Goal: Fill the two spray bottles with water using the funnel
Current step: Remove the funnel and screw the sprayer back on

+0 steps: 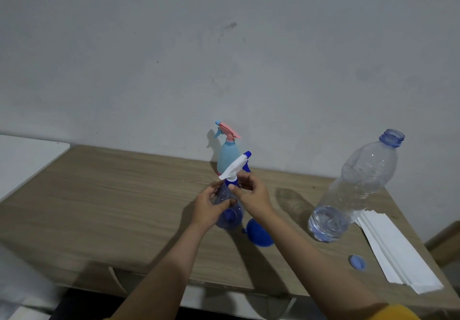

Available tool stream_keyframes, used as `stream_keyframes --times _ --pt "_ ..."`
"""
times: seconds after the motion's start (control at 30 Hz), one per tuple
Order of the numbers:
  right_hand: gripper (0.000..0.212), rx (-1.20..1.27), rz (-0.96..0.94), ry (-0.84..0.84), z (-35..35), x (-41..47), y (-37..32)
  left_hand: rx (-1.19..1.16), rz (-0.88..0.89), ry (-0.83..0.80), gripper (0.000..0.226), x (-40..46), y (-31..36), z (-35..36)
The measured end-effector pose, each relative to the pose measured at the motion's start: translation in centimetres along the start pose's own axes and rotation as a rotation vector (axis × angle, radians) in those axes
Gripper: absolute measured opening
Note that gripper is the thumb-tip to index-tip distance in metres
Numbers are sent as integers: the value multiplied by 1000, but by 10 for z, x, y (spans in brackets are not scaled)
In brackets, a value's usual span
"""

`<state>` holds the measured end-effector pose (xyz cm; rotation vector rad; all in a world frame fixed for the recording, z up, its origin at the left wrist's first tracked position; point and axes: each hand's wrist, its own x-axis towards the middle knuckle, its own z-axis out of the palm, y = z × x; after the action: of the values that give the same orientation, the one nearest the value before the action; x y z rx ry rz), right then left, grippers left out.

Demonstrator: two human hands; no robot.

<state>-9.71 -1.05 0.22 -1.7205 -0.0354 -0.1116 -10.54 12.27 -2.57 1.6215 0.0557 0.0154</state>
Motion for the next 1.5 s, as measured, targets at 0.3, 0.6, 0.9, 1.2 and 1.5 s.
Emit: stream_keyframes --times 0.3,0.6,0.9,1.2,1.5 --pt "19 -205 -51 61 16 0 -6 38 21 36 55 0 -4 2" --pt "70 -156 17 304 24 -16 -15 129 58 62 48 -14 11 9" --pt "16 -206 -204 237 42 0 -32 407 109 -9 57 -64 15 -18" --pt "13 -381 -14 -156 56 -10 -42 861 202 317 61 -88 -25 -125" --pt "9 -634 217 -477 76 -43 2 1024 -51 357 69 -127 -70 -173"
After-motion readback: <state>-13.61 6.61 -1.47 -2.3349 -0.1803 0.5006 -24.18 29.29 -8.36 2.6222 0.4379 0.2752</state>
